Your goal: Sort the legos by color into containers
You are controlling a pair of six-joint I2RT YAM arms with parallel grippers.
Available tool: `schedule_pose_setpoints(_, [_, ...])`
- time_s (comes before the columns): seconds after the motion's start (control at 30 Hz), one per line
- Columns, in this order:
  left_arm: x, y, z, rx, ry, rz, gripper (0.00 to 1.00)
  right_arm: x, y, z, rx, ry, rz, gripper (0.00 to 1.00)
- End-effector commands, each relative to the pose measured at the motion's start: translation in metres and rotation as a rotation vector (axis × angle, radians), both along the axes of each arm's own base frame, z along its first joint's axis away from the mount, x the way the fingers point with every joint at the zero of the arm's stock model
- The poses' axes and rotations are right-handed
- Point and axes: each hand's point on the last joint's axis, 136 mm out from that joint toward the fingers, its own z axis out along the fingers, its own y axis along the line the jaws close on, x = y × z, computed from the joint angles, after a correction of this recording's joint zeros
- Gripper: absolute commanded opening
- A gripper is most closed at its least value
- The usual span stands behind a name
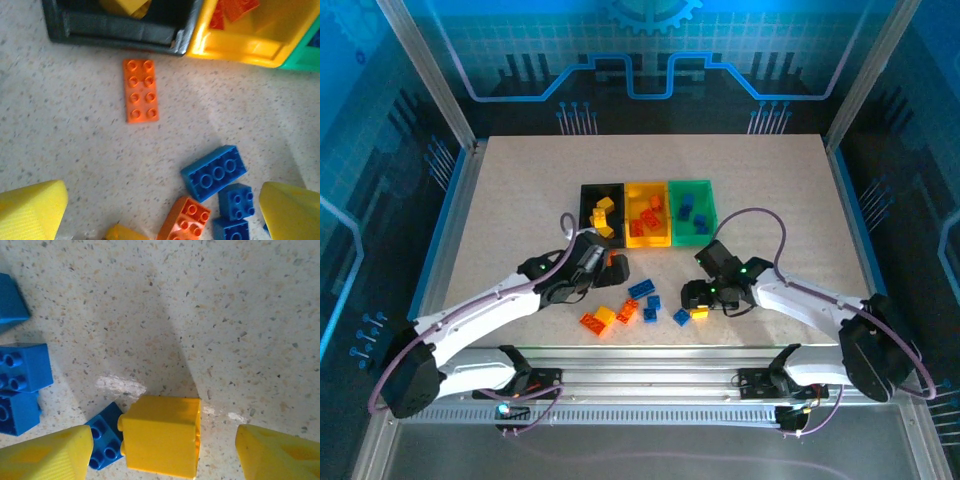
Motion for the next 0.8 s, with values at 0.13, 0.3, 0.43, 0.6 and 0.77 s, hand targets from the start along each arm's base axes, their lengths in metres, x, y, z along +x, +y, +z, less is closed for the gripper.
schedule_pose_setpoints(0.13, [-0.015,0.024,-0.005,0.025,-0.003,0.076,0.99,-0.007,0.000,-0.022,-0.044,0.048,0.028,0.65])
schedule_pose_setpoints(0.3, [-0.017,0.032,-0.003,0.038,-0.015,0.092,0.99,-0.003,-0.002,-0.019,-0.057,0.018,0.027,0.46])
schedule_pose_setpoints(0.43, [-0.019,0.040,0.001,0.056,-0.028,0.113,0.99,0.007,0.000,0.004,-0.041,-0.048,0.043,0.33])
schedule_pose_setpoints(0.6, [-0.023,0.052,0.001,0.088,-0.035,0.141,0.99,0.039,0.023,0.067,0.036,-0.205,0.104,0.31])
schedule_pose_setpoints(0.77, [-0.029,0.060,0.000,0.083,-0.038,0.158,0.99,0.089,0.076,0.113,0.133,-0.297,0.150,0.31])
